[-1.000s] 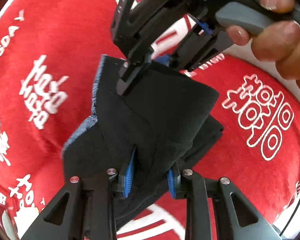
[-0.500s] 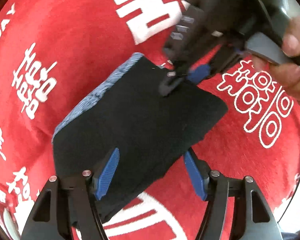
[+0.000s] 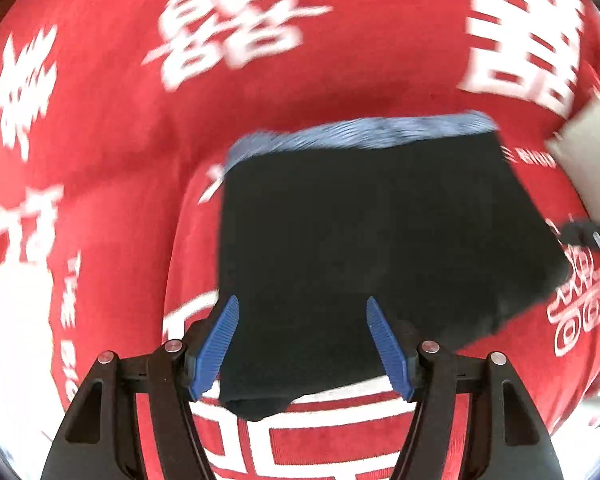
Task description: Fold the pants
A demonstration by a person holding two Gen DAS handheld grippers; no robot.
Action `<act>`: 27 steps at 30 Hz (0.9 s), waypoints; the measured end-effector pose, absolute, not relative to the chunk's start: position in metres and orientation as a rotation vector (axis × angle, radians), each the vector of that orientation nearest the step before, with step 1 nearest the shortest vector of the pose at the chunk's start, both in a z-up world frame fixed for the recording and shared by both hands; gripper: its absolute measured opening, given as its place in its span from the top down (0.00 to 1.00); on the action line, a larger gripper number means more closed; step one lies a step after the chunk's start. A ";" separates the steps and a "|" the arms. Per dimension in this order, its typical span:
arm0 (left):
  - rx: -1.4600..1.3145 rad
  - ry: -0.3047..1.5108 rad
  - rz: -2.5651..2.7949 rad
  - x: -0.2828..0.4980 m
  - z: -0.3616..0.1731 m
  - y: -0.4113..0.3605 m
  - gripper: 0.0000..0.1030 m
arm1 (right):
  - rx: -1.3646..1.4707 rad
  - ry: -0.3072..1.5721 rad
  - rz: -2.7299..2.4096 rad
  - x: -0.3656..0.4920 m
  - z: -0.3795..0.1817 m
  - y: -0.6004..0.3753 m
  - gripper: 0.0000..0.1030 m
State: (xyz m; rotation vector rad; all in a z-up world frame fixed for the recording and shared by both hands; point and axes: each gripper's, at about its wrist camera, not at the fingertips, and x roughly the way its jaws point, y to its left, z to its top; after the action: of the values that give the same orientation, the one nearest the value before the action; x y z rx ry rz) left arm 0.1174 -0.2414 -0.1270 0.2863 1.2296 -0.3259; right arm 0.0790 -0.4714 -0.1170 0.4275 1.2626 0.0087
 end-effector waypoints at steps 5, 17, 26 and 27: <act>0.186 1.293 -0.312 0.118 -0.145 -0.227 0.33 | 0.375 1.322 0.052 0.084 -0.137 -0.443 0.69; 0.191 1.322 -0.306 0.121 -0.141 -0.226 0.16 | 0.352 1.350 0.039 0.079 -0.150 -0.441 0.69; 0.196 1.329 -0.278 0.135 -0.137 -0.208 0.16 | 0.349 1.346 0.036 0.079 -0.150 -0.439 0.68; 0.193 1.329 -0.276 0.136 -0.138 -0.208 0.16 | 0.349 1.346 0.038 0.078 -0.150 -0.439 0.67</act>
State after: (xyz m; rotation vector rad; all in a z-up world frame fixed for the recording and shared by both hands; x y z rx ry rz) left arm 0.1362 -0.2075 -0.1378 0.1926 1.3291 -0.2760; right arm 0.0780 -0.4389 -0.1503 0.3494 1.3462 0.0375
